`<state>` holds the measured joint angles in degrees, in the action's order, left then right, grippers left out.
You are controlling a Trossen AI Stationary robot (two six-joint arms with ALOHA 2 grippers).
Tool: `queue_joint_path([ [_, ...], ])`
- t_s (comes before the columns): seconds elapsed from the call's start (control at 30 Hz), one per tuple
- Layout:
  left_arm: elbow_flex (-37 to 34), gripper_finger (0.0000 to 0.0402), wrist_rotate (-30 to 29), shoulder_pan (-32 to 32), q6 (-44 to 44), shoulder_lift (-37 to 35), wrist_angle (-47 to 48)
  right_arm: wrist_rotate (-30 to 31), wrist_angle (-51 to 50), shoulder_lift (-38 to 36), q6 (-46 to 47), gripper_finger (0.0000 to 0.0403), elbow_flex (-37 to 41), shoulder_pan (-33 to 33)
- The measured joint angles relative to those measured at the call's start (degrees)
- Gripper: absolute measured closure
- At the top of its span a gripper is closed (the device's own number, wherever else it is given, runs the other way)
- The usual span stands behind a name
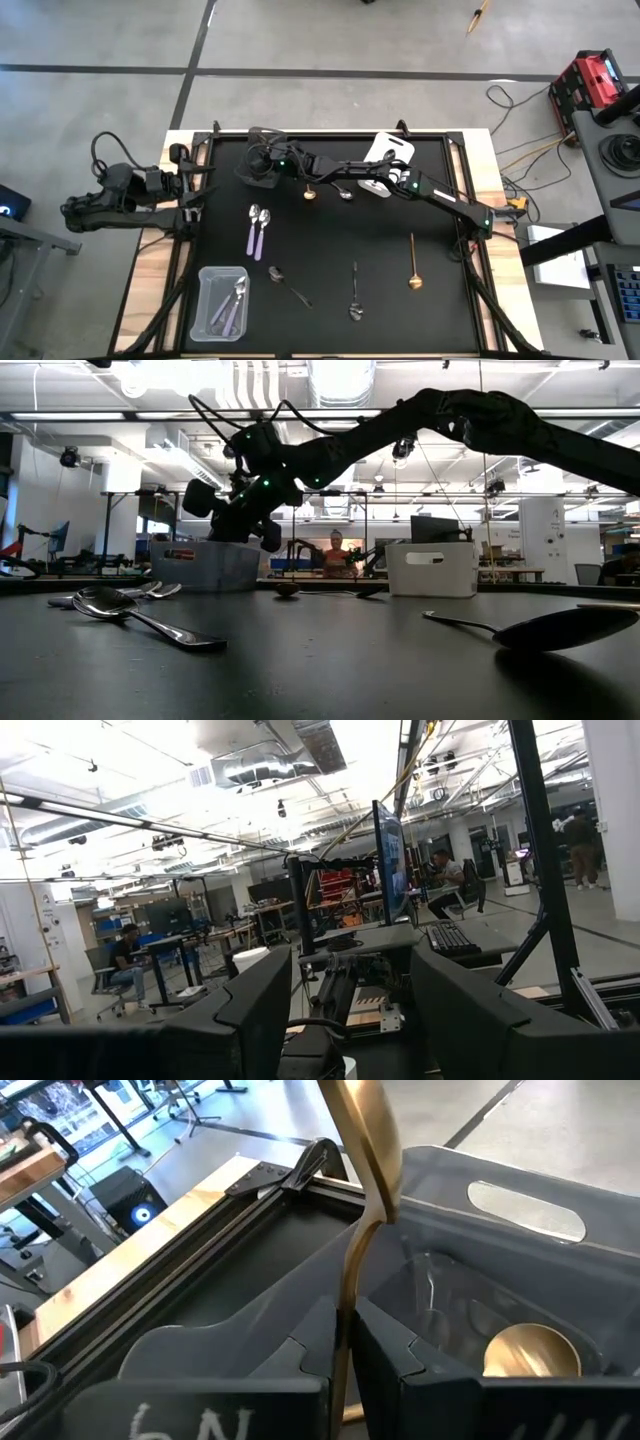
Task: Sort silverware by color (type)
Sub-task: Put the gold spoon into the black bin
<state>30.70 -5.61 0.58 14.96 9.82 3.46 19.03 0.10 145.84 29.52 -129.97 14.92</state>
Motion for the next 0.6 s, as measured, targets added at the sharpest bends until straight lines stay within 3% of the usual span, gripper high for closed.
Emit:
queue_joint_path([
  [0.23, 0.0, 0.0214, 0.0, 0.01, 0.0, 0.0, 0.0, 0.0, 0.0, 0.0, 0.02, 0.0387, 0.0, 0.0],
  [0.6, 0.0, 0.0214, 0.0, 0.01, 0.0, 0.0, 0.0, 0.02, -0.39, 0.0, 0.04, 0.0344, 0.0, 0.0],
])
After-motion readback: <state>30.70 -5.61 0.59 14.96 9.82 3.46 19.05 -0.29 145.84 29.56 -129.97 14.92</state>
